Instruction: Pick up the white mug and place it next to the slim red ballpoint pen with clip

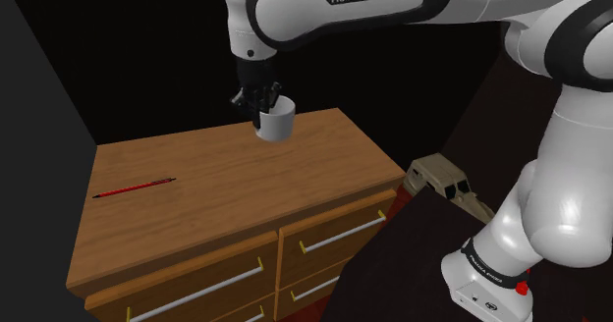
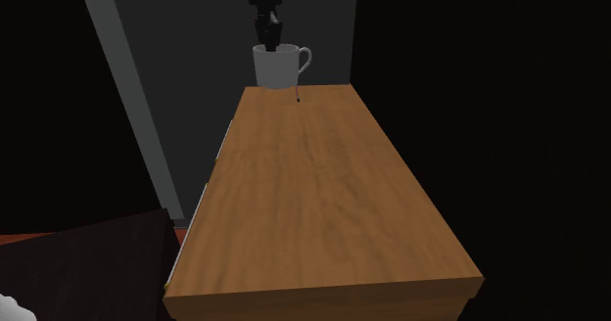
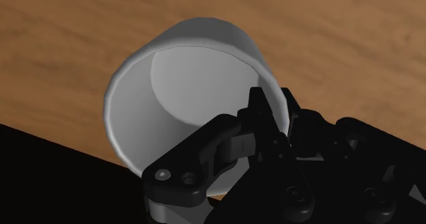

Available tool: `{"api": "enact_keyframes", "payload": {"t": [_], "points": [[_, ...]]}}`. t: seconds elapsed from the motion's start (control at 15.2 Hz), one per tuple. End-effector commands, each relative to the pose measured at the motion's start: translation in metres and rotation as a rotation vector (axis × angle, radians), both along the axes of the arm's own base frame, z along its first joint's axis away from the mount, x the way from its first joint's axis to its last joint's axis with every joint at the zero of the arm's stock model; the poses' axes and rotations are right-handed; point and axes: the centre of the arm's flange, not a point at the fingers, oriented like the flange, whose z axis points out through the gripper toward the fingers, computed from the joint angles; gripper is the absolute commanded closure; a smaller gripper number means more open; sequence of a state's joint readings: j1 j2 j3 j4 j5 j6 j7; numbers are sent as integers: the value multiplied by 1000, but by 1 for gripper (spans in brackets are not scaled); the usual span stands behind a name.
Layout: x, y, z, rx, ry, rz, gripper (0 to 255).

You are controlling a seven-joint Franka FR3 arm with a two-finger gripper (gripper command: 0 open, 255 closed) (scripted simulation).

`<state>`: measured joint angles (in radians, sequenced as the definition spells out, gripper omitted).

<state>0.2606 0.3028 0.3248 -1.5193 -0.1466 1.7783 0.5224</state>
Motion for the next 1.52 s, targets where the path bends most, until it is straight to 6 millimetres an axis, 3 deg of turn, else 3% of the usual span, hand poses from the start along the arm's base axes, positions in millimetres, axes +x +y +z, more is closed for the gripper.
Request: {"api": "enact_keyframes", "payload": {"t": [0.0,0.66,1.45], "points": [[3,28,-1,0,0,-2,255],[17,153,0,0,0,-2,255],[17,153,-64,0,0,-2,255]]}}
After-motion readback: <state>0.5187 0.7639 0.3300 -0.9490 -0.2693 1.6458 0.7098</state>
